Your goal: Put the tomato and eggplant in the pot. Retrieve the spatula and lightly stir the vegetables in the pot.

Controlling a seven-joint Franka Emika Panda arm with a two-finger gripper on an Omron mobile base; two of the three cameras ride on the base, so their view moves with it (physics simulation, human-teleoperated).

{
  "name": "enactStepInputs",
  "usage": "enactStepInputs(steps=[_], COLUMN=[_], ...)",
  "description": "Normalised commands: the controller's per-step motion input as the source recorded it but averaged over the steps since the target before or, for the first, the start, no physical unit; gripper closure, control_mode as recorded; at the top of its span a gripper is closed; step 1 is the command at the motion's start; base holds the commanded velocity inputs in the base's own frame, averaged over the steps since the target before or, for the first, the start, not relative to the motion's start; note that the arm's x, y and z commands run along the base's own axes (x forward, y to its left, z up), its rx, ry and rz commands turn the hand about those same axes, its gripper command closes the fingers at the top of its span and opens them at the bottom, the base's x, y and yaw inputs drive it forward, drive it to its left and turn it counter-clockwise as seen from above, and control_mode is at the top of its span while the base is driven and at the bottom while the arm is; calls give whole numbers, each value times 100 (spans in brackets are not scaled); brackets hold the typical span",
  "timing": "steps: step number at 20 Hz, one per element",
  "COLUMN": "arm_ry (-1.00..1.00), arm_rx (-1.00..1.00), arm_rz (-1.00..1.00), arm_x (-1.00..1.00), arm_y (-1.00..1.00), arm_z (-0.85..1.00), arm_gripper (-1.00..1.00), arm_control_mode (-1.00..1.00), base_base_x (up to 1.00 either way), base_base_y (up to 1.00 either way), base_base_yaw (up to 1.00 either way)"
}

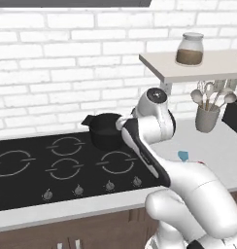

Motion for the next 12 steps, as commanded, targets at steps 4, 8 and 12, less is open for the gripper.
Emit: enactStepInputs(steps=[4, 8, 12], arm_ry=[0, 0, 8], arm_rx=[-1, 0, 13], arm_rz=[0, 1, 1], arm_x=[75, 76, 64], arm_y=[27, 21, 0], arm_z=[21, 0, -24], arm_gripper=[100, 100, 100], arm_control_mode=[-100, -100, -100], base_base_x=[0, 0, 0], base_base_y=[0, 0, 0], base_base_yaw=[0, 0, 0])
